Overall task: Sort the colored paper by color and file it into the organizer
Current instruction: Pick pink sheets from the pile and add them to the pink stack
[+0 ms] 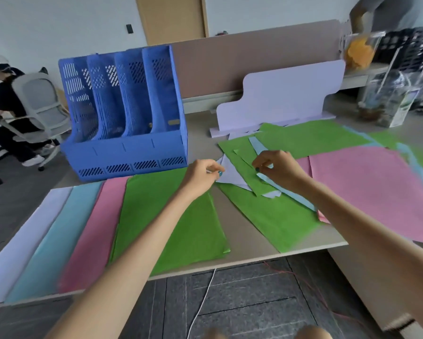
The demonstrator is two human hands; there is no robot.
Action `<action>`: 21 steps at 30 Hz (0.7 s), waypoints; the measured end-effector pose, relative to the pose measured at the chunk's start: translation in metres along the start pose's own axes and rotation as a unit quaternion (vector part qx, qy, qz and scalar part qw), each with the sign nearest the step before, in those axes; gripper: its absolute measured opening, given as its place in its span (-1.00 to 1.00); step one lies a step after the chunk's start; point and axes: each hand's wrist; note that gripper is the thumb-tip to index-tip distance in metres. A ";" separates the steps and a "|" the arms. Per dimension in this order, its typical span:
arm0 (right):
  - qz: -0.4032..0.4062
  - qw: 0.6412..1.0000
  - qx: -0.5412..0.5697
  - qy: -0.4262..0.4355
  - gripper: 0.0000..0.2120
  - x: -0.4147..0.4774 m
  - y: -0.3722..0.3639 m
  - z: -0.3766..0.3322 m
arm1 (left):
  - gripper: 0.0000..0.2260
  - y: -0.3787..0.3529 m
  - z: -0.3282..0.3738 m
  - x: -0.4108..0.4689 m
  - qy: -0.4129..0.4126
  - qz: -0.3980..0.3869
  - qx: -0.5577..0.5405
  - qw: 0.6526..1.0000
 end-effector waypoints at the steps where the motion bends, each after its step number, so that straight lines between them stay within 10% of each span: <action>1: -0.003 1.000 -0.004 -0.001 -0.83 0.002 0.006 0.006 | -0.81 -0.004 0.004 0.005 0.007 0.001 0.000 1.000; 15: -0.064 0.990 -0.126 -0.013 -0.72 -0.005 0.071 0.104 | -0.87 -0.098 0.060 0.050 0.124 0.045 0.063 0.989; 21: -0.054 0.988 -0.146 -0.018 -0.71 -0.015 0.106 0.145 | -0.60 -0.133 0.085 0.062 0.125 0.003 0.210 0.970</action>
Point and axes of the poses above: each hand's wrist, its own x-axis towards the middle knuckle, its own y-axis out of the back of the hand, z = x × y, and after that the axes turned 4 degrees about -y, right-handed
